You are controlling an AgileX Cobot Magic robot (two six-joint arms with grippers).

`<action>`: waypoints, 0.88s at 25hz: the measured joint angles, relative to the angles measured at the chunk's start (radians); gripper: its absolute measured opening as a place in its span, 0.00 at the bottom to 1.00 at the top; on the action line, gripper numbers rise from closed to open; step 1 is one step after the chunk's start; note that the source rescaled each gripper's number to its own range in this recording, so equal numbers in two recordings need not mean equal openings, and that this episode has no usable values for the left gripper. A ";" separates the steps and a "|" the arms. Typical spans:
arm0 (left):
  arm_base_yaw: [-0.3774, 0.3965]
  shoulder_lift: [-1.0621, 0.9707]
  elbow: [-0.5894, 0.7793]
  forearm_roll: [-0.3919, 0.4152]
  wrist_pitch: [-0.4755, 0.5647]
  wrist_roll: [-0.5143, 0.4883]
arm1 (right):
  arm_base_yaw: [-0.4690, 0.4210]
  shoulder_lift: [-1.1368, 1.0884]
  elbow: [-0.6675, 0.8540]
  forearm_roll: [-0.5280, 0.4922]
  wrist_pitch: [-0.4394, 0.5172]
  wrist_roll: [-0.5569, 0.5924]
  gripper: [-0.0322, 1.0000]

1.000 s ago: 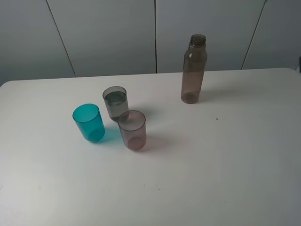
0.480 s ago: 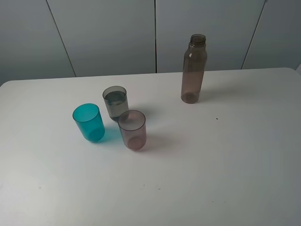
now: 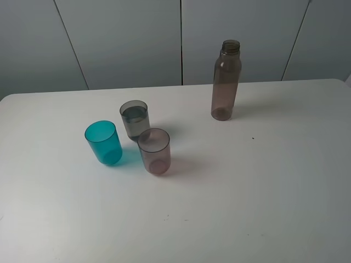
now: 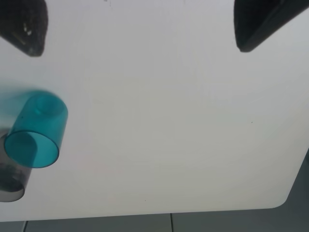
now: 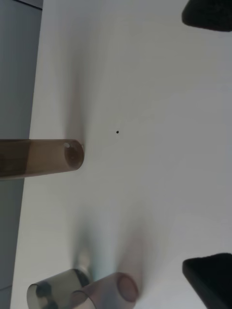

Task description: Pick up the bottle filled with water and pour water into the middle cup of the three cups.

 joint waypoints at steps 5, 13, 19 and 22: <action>0.000 0.000 0.000 0.000 0.000 0.000 | 0.000 0.000 0.000 -0.060 -0.001 0.087 1.00; 0.000 0.000 0.000 0.000 0.000 -0.002 | -0.076 -0.002 0.000 -0.080 -0.001 0.106 1.00; 0.000 0.000 0.000 0.000 0.000 -0.004 | -0.294 -0.002 0.000 0.039 -0.001 -0.037 1.00; 0.000 0.000 0.000 0.000 0.000 -0.004 | -0.362 -0.002 0.000 0.055 -0.001 -0.059 1.00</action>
